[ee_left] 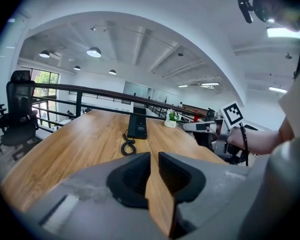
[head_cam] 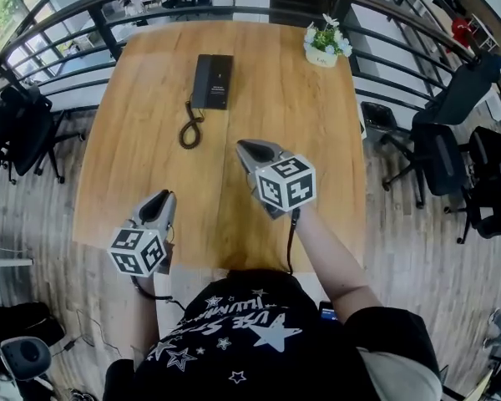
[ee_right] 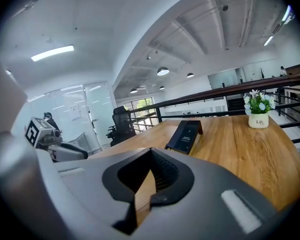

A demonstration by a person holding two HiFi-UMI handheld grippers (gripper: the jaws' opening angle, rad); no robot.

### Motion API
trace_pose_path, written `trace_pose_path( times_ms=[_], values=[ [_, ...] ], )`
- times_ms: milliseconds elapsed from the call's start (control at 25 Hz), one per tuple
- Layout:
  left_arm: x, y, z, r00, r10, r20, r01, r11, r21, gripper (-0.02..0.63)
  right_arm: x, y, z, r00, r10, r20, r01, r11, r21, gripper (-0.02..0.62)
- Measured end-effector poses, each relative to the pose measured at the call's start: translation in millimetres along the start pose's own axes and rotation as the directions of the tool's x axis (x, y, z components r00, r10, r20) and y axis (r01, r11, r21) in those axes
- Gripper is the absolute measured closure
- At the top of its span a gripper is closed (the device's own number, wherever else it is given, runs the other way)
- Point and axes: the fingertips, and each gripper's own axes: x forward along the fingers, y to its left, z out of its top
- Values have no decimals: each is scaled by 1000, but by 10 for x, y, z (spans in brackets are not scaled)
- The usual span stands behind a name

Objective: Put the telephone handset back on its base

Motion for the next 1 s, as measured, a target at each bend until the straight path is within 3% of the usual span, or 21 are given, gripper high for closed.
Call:
trace_pose_path(
  times_ms=[600, 1000],
  values=[
    [-1380, -613, -866, 988, 150, 33, -146, 984, -98, 558, -711, 1139, -614, 986, 155, -60, -158, 986, -50, 595],
    [-1894, -1201, -1219, 976, 207, 63, -197, 971, -132, 569, -1304, 1616, -957, 970, 220, -103, -231, 967, -111, 596]
  ],
)
